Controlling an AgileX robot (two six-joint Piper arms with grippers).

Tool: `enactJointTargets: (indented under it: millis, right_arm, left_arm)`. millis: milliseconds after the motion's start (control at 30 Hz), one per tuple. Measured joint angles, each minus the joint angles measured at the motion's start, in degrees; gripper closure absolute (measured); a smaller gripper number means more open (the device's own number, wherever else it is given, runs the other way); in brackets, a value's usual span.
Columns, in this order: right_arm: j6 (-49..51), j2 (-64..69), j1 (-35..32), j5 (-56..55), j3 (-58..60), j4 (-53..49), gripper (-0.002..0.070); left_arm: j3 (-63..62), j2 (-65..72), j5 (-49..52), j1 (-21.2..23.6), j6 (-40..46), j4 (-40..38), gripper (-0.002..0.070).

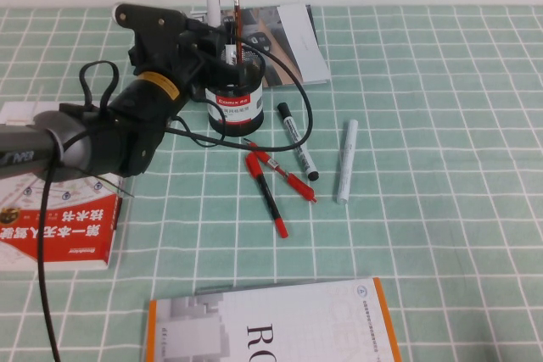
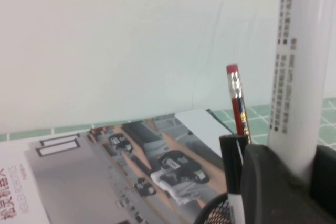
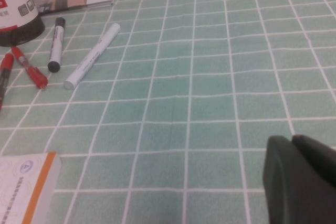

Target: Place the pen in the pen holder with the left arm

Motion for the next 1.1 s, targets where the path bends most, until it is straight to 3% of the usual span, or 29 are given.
enactJointTargets:
  millis: [333, 400, 600, 733, 800, 967, 1100]
  right_arm:
    - [0.00, 0.00, 0.00, 0.00, 0.00, 0.00, 0.0696]
    - [0.00, 0.00, 0.00, 0.00, 0.00, 0.00, 0.0696]
    - [0.00, 0.00, 0.00, 0.00, 0.00, 0.00, 0.0696]
    - [0.00, 0.00, 0.00, 0.00, 0.00, 0.00, 0.0696]
    - [0.00, 0.00, 0.00, 0.00, 0.00, 0.00, 0.0696]
    - [0.00, 0.00, 0.00, 0.00, 0.00, 0.00, 0.0696]
    - [0.00, 0.00, 0.00, 0.00, 0.00, 0.00, 0.0696]
  left_arm:
    - [0.00, 0.00, 3.65, 0.00, 0.00, 0.00, 0.0540]
    - [0.00, 0.00, 4.50, 0.00, 0.00, 0.00, 0.0503]
    - [-0.12, -0.11, 7.09, 0.00, 0.00, 0.00, 0.0304]
    - [-0.12, -2.86, 15.63, 0.00, -0.03, 0.44, 0.0272]
    - [0.02, -6.06, 21.16, 0.00, -0.03, 0.99, 0.0311]
    - [5.77, -18.32, 25.02, 0.00, -0.16, 1.42, 0.0590]
    - [14.18, -28.91, 23.45, 0.00, -1.96, 1.54, 0.0659]
